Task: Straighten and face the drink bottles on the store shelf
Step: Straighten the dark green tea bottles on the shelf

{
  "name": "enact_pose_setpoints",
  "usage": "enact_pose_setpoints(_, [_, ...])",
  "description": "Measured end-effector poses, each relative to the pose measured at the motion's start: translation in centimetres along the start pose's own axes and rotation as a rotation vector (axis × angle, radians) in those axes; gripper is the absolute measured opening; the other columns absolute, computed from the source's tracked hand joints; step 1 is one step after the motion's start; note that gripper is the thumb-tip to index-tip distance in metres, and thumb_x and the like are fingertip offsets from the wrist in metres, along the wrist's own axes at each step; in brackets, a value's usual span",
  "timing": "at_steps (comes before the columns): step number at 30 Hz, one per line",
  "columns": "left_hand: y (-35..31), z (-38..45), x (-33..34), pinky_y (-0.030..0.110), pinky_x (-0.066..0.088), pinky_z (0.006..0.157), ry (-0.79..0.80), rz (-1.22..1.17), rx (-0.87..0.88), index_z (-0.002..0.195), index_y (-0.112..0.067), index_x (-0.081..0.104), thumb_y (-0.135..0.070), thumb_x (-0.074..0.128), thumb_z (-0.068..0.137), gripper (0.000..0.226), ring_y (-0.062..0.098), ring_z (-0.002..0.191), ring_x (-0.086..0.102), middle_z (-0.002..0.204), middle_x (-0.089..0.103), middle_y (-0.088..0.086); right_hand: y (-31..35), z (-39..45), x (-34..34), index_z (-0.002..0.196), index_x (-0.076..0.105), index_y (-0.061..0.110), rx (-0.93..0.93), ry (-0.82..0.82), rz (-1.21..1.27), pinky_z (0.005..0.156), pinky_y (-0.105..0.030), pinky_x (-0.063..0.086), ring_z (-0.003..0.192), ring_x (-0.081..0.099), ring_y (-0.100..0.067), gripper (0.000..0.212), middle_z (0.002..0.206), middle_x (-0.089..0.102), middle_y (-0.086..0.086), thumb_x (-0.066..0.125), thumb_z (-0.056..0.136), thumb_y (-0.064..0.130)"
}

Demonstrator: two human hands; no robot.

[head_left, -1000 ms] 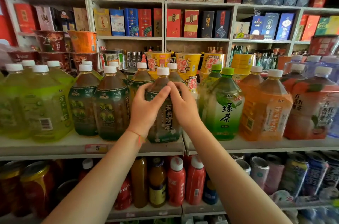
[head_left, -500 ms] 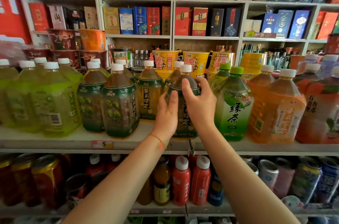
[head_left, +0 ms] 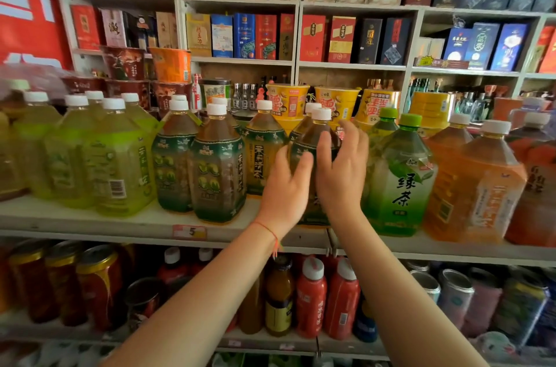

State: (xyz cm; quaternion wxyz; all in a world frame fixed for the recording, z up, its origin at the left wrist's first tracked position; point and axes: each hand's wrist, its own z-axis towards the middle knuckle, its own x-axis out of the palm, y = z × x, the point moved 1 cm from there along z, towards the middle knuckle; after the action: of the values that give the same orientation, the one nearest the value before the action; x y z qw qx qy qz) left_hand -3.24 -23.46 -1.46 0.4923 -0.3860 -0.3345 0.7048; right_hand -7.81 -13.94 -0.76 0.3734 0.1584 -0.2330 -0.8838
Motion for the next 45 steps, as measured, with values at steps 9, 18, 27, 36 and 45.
enact_pose_setpoints(9, [2.1, -0.3, -11.3, 0.038, 0.047, 0.098, -0.615, 0.436, 0.243, 0.128, -0.007, 0.055, -0.016, 0.052, 0.097, 0.032, 0.023, 0.117, 0.053, 0.125, 0.058, 0.009, 7.5, -3.1, 4.9, 0.13, 0.054, 0.006, -0.341, 0.308, 0.072, 0.101, -0.038, 0.048, 0.122, 0.05, -0.019, 0.035, 0.13, 0.055, -0.008, 0.053, 0.097, 0.019])
enact_pose_setpoints(18, [4.0, -1.0, -12.8, 0.035, 0.043, 0.102, -0.374, 0.631, 0.181, 0.146, -0.012, 0.041, -0.036, 0.069, 0.087, 0.07, 0.026, 0.132, 0.045, 0.144, 0.048, 0.007, 9.2, -1.3, 10.0, 0.141, 0.04, 0.025, 0.308, 0.747, 0.159, 0.095, -0.042, 0.054, 0.114, 0.055, -0.021, 0.087, 0.131, 0.051, -0.002, 0.062, 0.072, 0.074])
enact_pose_setpoints(27, [3.9, 1.7, -10.6, 0.032, 0.05, 0.095, -0.056, 0.212, 0.02, 0.156, -0.026, 0.022, -0.031, 0.083, 0.081, 0.096, 0.021, 0.127, 0.054, 0.145, 0.05, 0.001, 9.0, -1.0, 7.1, 0.115, 0.052, 0.015, 0.07, 0.374, -0.141, 0.091, -0.034, 0.045, 0.107, 0.043, -0.019, 0.047, 0.111, 0.043, -0.001, 0.056, 0.091, 0.055])
enact_pose_setpoints(36, [4.7, 2.8, -9.7, 0.032, 0.034, 0.11, 0.125, -0.004, 0.001, 0.157, -0.027, 0.009, -0.03, 0.08, 0.084, 0.102, 0.009, 0.132, 0.037, 0.149, 0.036, -0.008, 9.0, 2.2, 8.2, 0.116, 0.047, 0.009, 0.104, 0.356, -0.176, 0.092, -0.034, 0.042, 0.116, 0.043, -0.024, 0.043, 0.124, 0.046, -0.008, 0.058, 0.094, 0.045])
enact_pose_setpoints(45, [5.3, 3.8, -9.7, 0.037, 0.037, 0.114, 0.09, -0.178, -0.182, 0.151, -0.025, 0.038, -0.066, 0.086, 0.057, 0.113, 0.014, 0.133, 0.048, 0.143, 0.055, -0.008, 9.8, 7.7, 8.9, 0.153, 0.031, 0.015, 0.827, 0.571, 0.281, 0.107, -0.043, 0.032, 0.137, 0.038, -0.03, 0.075, 0.151, 0.04, -0.01, 0.042, 0.095, 0.062])
